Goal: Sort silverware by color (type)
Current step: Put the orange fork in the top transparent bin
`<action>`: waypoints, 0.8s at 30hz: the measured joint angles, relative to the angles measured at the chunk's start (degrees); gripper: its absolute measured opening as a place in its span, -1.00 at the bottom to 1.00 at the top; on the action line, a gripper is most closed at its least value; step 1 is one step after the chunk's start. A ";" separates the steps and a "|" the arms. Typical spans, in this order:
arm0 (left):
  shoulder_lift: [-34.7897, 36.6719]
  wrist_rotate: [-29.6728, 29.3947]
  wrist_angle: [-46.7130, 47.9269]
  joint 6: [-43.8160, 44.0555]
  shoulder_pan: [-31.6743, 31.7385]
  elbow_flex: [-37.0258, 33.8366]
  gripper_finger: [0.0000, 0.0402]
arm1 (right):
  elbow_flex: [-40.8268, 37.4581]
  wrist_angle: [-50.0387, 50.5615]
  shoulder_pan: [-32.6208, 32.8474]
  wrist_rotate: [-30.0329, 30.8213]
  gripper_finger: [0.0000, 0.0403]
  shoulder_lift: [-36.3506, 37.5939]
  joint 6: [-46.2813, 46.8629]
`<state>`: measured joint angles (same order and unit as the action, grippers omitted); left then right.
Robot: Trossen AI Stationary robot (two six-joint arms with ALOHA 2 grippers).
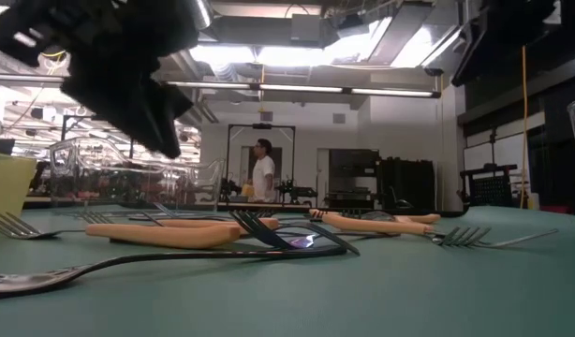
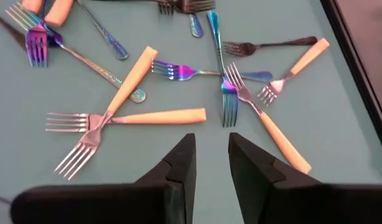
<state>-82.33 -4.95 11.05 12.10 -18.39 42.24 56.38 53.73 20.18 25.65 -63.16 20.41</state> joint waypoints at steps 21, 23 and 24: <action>-9.24 -0.48 0.57 -0.17 1.80 0.00 -0.34 | 0.00 -3.08 -4.85 -4.33 -0.58 -0.13 -5.99; -9.24 -0.47 0.57 -0.18 2.27 0.00 -0.34 | 0.00 -3.06 -4.85 -4.33 -0.58 -0.13 -5.99; -9.24 -0.38 0.57 -0.18 2.37 0.00 -0.34 | 0.00 -3.06 -4.85 -4.33 -0.58 -0.13 -5.99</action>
<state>-91.57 -5.33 11.62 11.92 -16.02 42.24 56.38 50.68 15.33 21.32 -63.29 14.42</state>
